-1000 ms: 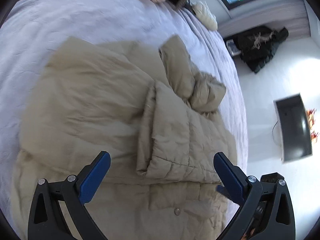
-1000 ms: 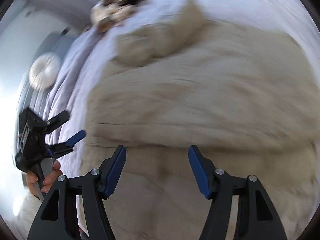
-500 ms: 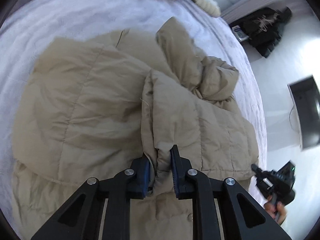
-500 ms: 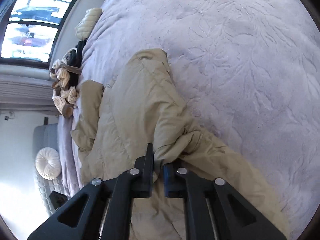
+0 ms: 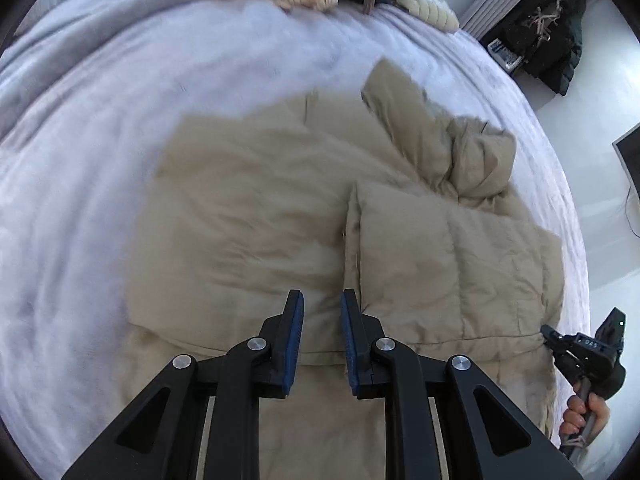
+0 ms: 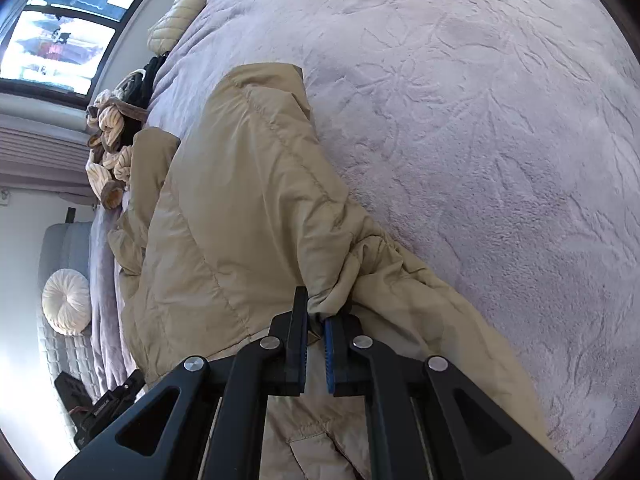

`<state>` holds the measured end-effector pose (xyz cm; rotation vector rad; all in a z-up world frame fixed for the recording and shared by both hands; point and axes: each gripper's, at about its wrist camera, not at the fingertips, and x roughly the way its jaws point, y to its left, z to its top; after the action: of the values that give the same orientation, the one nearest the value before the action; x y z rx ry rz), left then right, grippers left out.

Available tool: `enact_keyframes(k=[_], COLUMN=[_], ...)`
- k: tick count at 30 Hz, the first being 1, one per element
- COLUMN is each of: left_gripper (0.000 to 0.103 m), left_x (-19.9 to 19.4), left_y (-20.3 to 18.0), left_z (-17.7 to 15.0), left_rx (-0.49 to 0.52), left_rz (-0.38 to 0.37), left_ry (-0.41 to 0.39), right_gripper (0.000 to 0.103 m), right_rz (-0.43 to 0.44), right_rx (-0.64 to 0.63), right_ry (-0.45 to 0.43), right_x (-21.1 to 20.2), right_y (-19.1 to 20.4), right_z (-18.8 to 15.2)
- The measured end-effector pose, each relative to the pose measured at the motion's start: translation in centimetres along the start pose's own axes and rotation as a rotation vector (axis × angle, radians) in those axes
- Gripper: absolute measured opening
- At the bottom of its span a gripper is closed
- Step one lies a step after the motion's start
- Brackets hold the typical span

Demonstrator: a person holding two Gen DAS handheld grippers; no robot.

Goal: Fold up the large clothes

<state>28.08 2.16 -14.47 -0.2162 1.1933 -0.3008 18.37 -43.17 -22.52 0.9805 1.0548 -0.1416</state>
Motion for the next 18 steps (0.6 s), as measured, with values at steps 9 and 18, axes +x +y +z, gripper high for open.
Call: enact_keyframes(k=[9, 18], left_gripper=[0.021, 0.021], left_x=[2.8, 6.0], left_y=[-5.0, -4.5], left_z=[-0.8, 0.0], left_rx=[0.087, 0.061], left_rz=[0.005, 0.081], left_ry=[0.020, 0.015], right_gripper=[0.014, 0.060], right_rz=[-0.024, 0.098], right_rx=[-0.121, -0.067], right_ry=[0.075, -0.074], right_x=[-2.7, -4.7], right_y=[2.3, 1.4], right_z=[-0.6, 6.4])
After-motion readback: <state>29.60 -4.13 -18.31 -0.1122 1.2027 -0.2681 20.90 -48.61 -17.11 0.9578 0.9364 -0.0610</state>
